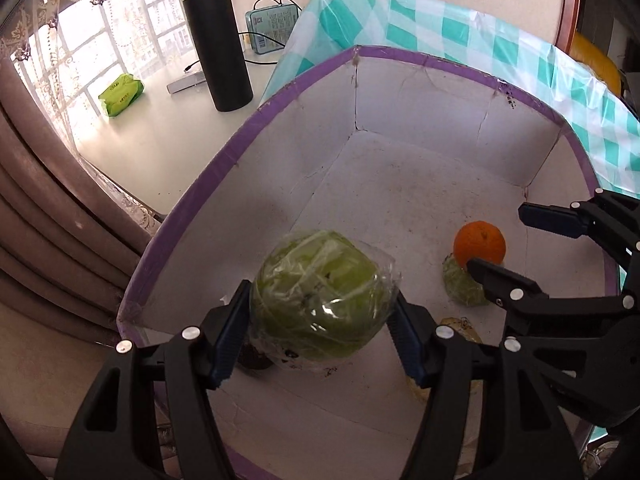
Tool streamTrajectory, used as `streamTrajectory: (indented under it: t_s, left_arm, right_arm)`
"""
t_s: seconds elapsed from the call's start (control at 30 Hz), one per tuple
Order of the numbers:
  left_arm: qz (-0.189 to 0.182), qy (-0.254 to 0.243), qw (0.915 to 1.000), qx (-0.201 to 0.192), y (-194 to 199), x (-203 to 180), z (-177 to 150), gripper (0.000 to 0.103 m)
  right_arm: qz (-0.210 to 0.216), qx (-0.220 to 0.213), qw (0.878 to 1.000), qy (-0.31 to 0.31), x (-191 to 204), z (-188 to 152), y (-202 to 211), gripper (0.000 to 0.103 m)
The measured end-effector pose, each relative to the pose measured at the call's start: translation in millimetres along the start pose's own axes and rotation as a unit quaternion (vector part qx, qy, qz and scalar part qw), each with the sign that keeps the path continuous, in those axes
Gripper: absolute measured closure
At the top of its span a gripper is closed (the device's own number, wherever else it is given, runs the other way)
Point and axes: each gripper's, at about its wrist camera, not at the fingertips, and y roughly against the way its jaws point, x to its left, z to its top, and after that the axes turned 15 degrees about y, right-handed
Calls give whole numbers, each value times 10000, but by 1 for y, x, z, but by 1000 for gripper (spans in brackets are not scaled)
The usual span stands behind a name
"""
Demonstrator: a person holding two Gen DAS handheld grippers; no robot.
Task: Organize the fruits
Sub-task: 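Open the right tool dropping the tangerine while the left tool releases the cabbage, then move both tools back to the remaining fruits on the tablecloth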
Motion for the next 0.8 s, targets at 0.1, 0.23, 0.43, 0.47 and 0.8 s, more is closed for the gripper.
streamTrajectory:
  t_s: [0.1, 0.23, 0.43, 0.47, 0.8]
  left_arm:
    - [19, 127, 9999, -53, 3, 5, 2, 23]
    - [24, 195, 9998, -101, 6, 9, 3, 15]
    - [97, 186, 9997, -94, 3, 9, 2, 15]
    - [100, 197, 9997, -95, 3, 9, 2, 15]
    - [794, 366, 9934, -748, 29, 8, 9, 7]
  right_arm:
    - [-51, -24, 10000, 0, -1, 0, 1, 39]
    - [-49, -85, 9999, -29, -2, -1, 2, 38]
    - [-154, -182, 9997, -62, -2, -3, 5, 37]
    - [-168, -209, 9996, -79, -2, -3, 6, 37]
    - [-100, -1072, 9929, -499, -12, -13, 24, 16]
